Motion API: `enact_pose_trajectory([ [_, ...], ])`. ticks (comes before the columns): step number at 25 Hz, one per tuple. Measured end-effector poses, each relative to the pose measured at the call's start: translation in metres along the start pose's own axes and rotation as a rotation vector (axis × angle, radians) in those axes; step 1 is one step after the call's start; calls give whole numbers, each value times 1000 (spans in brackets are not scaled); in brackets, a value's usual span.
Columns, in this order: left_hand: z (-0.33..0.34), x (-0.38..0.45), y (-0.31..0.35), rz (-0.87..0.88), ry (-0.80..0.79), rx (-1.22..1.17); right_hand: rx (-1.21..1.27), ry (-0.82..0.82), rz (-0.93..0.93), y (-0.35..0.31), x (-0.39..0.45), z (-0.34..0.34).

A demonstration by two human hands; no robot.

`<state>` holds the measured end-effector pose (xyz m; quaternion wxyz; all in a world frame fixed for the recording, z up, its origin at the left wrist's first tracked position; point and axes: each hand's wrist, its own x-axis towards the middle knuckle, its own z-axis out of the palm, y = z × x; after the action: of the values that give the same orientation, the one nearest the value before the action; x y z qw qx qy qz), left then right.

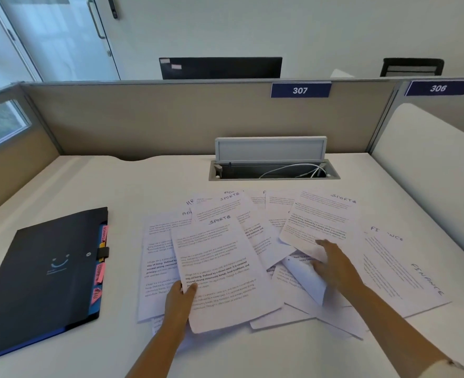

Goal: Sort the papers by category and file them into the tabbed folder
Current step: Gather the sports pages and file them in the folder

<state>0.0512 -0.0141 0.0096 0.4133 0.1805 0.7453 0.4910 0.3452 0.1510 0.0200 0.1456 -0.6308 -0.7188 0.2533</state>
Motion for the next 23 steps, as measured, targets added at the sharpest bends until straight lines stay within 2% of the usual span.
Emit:
enact_pose_trajectory([
  [3, -4, 1, -5, -49, -23, -58, -112, -40, 7, 12, 6, 11],
  [13, -8, 1, -8, -30, -40, -70, -479, 115, -100, 18, -2, 23],
  [19, -8, 1, -9, -28, -50, -87, -422, 296, -236, 9, -5, 10],
  [23, -8, 3, -9, -22, -49, -92, -305, 506, -488, -25, -21, 1],
])
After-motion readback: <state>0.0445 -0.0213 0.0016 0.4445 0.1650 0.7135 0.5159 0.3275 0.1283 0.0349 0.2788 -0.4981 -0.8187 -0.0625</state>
